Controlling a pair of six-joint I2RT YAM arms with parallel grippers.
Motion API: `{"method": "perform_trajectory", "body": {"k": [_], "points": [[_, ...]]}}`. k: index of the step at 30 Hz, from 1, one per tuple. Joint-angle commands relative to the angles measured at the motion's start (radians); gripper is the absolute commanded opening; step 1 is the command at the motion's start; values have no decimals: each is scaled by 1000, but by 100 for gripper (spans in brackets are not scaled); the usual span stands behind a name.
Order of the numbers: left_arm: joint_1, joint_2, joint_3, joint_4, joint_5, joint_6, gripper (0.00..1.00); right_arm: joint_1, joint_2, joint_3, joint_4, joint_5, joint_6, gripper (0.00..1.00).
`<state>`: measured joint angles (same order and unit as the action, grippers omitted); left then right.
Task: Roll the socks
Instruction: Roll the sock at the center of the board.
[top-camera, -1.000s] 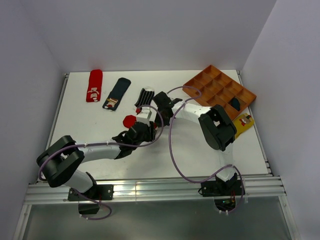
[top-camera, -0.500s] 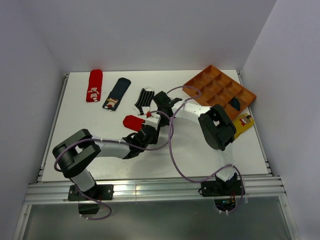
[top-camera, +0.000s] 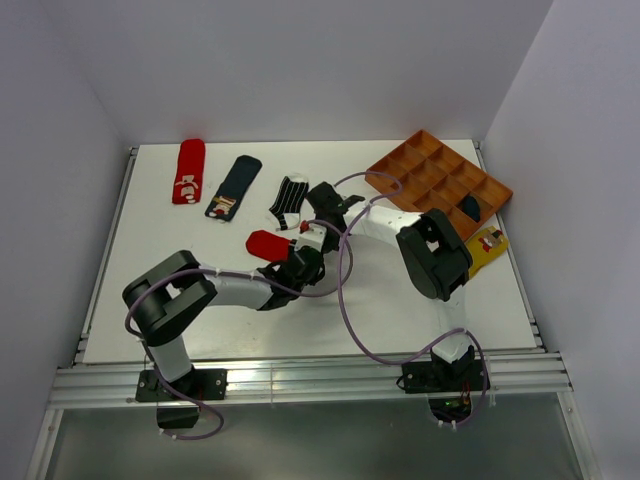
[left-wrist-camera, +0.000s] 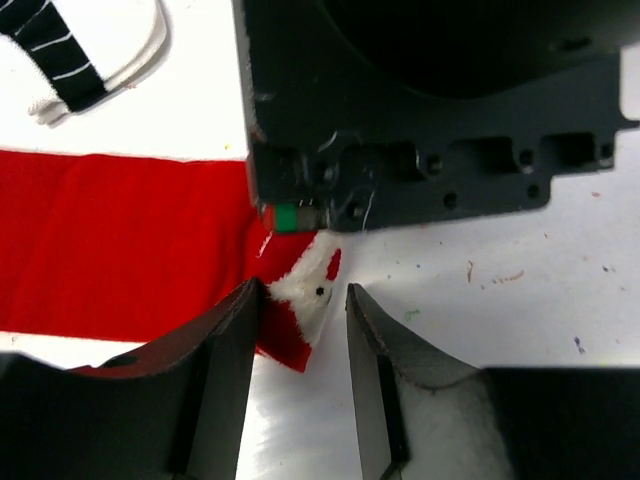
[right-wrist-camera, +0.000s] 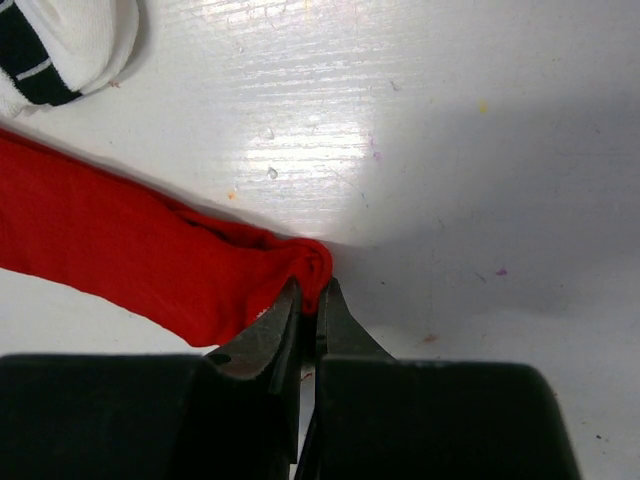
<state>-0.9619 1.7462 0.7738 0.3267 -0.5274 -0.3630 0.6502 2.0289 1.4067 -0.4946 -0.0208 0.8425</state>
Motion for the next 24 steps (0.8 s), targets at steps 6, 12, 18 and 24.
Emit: {"method": "perform_trajectory", "body": {"k": [6,12,18,24], "points": [[-3,104,117,-199,-46,-57,42,3,28,23,-42,2,-25,0],[-3,162,165,-288,-53,-68,22,0,11,23,-39,-7,-28,5],[-3,125,148,-270,-16,-56,1,-26,-48,-23,14,-30,-20,25],[29,43,117,-242,141,-103,0,-53,-148,-69,83,-31,-10,44]]}}
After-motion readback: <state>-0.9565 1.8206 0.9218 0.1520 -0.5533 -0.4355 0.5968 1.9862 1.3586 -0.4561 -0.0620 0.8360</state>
